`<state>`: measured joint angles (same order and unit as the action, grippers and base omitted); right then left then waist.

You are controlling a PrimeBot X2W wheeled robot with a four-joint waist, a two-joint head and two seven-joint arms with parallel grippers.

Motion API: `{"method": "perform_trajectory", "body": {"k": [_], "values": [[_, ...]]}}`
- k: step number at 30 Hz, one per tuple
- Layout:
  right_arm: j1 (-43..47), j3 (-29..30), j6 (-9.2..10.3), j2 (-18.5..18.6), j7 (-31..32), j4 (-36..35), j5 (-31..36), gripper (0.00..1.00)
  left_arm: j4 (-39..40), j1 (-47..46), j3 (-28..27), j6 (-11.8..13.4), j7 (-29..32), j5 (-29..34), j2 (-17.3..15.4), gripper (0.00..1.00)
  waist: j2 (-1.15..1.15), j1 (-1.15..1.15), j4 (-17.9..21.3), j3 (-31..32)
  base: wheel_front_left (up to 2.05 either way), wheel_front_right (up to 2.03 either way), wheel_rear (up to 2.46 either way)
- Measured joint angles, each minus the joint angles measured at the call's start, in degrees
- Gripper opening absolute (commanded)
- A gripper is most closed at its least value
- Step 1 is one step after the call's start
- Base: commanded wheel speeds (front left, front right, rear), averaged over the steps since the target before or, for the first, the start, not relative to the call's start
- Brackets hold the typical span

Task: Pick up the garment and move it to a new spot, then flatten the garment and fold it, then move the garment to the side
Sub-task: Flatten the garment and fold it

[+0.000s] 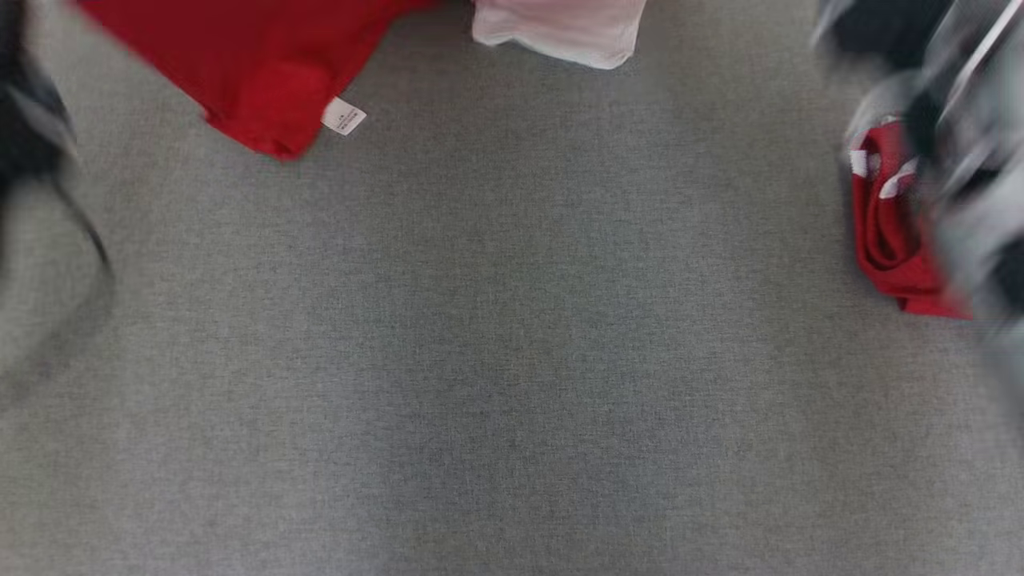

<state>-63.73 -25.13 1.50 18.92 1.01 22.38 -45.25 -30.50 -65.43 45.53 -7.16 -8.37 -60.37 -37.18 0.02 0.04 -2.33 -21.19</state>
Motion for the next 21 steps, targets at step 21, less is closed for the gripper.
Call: {"method": "perform_trajectory", "body": {"k": [21], "values": [[52.8,-5.5,0.16,-1.4,-9.7,0.2,-5.1,0.00,-3.7,38.7,11.4,2.3,-5.3,-1.6,4.1,0.00,-0.03,-0.06,-0.2,14.1,0.00,0.00,0.00]]}}
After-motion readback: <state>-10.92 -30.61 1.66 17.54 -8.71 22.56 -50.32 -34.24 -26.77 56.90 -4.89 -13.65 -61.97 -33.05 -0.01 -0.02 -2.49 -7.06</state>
